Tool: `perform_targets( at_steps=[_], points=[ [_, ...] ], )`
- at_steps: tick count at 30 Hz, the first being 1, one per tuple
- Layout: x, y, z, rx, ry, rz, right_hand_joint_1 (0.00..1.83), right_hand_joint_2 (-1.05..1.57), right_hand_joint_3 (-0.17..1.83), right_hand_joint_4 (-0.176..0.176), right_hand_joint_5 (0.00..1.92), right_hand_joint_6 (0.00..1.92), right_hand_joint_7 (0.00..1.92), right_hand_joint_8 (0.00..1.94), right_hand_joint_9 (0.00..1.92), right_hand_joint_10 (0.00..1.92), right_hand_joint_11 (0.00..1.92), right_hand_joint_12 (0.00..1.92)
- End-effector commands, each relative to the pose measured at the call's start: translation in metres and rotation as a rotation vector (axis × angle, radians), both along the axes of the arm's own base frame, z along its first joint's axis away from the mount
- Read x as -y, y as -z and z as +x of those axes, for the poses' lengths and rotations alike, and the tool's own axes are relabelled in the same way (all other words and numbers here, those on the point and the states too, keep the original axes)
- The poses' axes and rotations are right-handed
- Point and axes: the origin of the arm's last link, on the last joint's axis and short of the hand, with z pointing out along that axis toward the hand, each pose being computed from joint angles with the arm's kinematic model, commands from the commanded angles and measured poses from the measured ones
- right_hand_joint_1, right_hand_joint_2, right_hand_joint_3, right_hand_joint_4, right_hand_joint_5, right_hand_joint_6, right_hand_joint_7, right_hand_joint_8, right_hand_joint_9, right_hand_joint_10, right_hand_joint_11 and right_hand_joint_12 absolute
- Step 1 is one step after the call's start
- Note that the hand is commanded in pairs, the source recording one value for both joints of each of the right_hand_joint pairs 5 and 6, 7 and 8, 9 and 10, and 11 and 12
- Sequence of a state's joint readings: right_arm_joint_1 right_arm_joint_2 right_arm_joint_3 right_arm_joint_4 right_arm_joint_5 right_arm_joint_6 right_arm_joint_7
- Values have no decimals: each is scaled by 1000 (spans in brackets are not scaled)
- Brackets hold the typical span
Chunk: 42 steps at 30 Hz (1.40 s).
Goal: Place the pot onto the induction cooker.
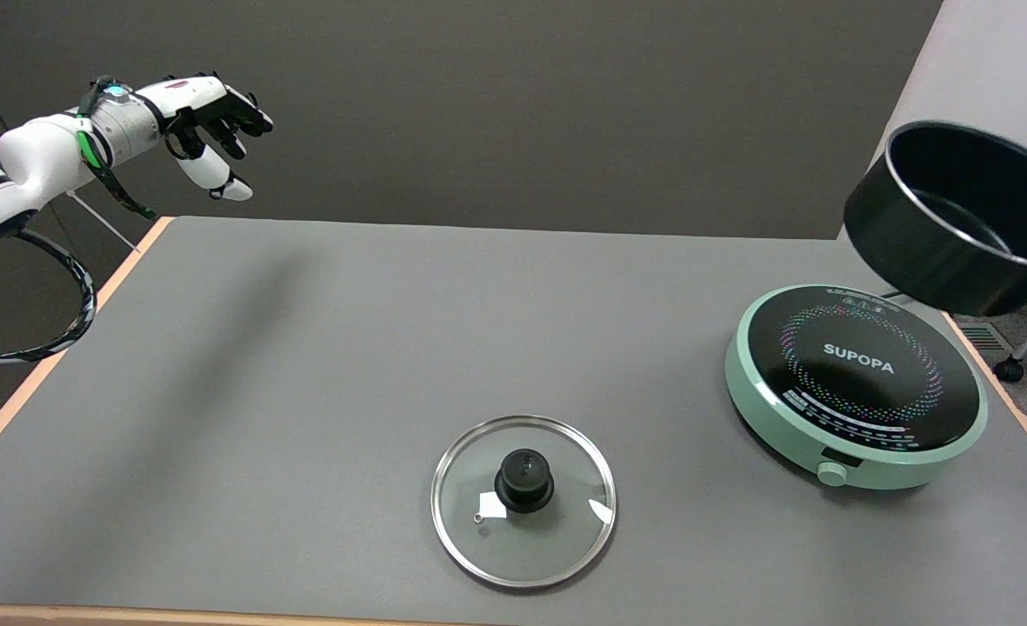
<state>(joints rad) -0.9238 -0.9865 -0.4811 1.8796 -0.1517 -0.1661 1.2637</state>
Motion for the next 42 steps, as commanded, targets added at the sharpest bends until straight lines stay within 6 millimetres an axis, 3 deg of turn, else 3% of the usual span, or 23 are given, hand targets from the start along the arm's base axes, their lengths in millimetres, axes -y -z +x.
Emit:
perform_targets(
  at_steps=[1,5,15,21,29,42],
  points=[
    [-38,5,6,64,85,109,986,1460,713,-46,1920,1920,1920,1920,1920,1920,1920,1920],
    [-43,7,4,73,88,110,936,1571,605,-46,1920,1920,1920,1920,1920,1920,1920,1920],
    [-35,12,-18,101,152,127,938,1571,604,-44,1920,1920,1920,1920,1920,1920,1920,1920],
    [-38,2,-28,80,223,28,965,1510,643,-44,1920,1920,1920,1920,1920,1920,1920,1920],
    [-47,-23,-24,27,287,-176,944,1503,633,-51,1920,1920,1920,1920,1920,1920,1920,1920],
    [-14,-10,-15,-173,350,-56,879,1571,558,-36,1920,1920,1920,1920,1920,1920,1920,1920]
  ],
)
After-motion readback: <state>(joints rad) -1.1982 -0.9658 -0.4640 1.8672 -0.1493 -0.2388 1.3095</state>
